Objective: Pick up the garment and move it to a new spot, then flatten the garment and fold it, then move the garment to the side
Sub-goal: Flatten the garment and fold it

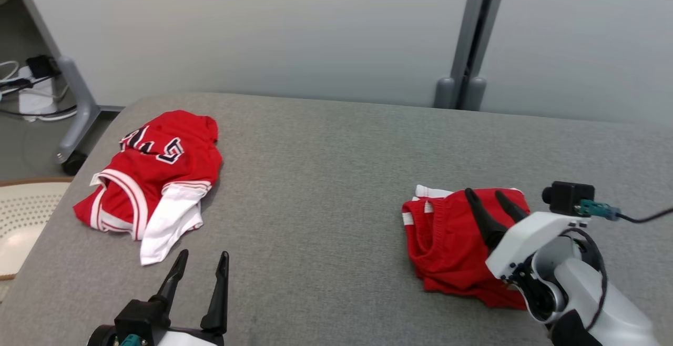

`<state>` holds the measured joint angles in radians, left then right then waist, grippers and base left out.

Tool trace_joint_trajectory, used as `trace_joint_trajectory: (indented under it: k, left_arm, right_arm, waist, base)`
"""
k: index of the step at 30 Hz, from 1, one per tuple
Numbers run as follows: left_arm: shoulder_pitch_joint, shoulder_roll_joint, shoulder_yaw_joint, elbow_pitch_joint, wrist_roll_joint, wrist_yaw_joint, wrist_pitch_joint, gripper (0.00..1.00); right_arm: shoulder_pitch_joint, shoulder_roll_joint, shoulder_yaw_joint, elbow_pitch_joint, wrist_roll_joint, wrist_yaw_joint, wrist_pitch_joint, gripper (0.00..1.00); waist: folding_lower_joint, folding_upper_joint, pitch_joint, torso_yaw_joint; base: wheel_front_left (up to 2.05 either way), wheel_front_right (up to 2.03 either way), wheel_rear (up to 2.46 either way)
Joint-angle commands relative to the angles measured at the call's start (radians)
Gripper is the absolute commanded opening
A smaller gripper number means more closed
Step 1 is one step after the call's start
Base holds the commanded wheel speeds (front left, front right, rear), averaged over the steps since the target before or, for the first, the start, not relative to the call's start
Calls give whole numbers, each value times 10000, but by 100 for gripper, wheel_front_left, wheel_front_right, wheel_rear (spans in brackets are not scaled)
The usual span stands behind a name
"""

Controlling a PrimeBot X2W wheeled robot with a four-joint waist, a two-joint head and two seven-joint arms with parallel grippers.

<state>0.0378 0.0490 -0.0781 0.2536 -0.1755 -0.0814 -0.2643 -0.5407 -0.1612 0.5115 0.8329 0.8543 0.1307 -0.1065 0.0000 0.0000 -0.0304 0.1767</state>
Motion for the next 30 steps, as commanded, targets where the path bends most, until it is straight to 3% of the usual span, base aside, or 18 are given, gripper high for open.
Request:
trace_joint_trajectory:
  k: [1,10,13,23,30]
  left_arm:
    - [125,33,151,-99,78,-14,1,100]
    - [226,36,660,-330,290,-55,1,100]
    - [267,35,856,-404,398,-72,1,100]
    - [468,46,1316,-645,582,-129,1,100]
    - [442,43,1500,-641,622,-211,1,100]
  right_arm:
    - [288,-288,150,-398,-104,2,-418,100]
    - [1247,-1468,145,-2127,-1132,2,-1556,100]
    - [1769,-1586,-596,-2969,-1677,2,-1600,100]
    - [4242,-920,-2763,-5915,-3614,2,-1600,100]
    - [5565,-365,-3575,-6925,-4409,2,-1600,100]
  waist:
    - [0,0,-85,-290]
    - [0,0,-175,-1033]
    - [0,0,-199,-1291]
    - [0,0,-219,-1922]
    - [0,0,-233,-1985]
  base:
    - [0,0,0]
    - [0,0,0]
    - [0,0,0]
    - [0,0,0]
    - [0,0,0]
